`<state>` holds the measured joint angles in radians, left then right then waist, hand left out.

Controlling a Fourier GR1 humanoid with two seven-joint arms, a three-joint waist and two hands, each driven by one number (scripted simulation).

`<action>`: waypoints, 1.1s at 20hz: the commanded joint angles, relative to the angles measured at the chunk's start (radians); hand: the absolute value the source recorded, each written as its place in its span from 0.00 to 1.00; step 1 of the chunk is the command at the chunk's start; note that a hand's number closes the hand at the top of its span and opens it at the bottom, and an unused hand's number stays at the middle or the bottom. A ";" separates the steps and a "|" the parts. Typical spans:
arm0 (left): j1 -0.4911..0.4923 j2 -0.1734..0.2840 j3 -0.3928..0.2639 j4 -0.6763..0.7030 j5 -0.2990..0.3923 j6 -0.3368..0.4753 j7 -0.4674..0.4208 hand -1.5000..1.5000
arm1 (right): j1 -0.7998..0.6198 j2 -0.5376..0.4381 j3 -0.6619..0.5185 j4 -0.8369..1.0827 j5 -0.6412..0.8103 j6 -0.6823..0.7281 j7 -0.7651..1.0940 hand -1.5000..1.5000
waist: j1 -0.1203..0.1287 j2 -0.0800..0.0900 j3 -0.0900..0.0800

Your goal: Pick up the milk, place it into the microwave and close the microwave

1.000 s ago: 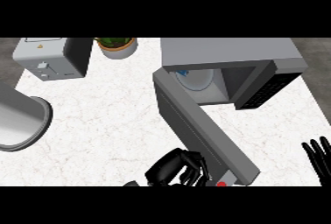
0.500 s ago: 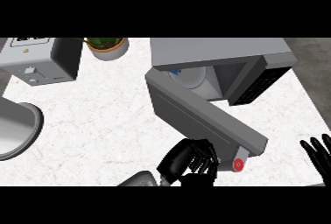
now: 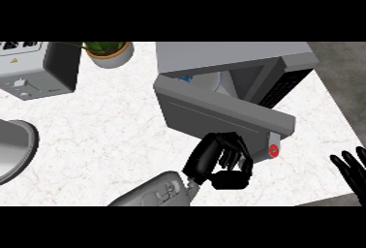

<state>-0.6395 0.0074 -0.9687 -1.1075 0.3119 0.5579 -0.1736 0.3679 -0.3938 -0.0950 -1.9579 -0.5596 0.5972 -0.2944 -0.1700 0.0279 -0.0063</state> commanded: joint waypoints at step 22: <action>-0.329 -0.007 0.170 0.325 0.379 0.054 -0.155 1.00 | -0.041 -0.081 -0.032 -0.137 -0.162 -0.087 0.170 0.00 | -0.077 0.038 0.003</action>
<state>-0.9088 -0.0005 -0.8580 -0.8683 0.6494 0.6151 -0.3012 0.3321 -0.4610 -0.1198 -2.0851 -0.6998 0.5087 -0.1367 -0.2336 0.0531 -0.0029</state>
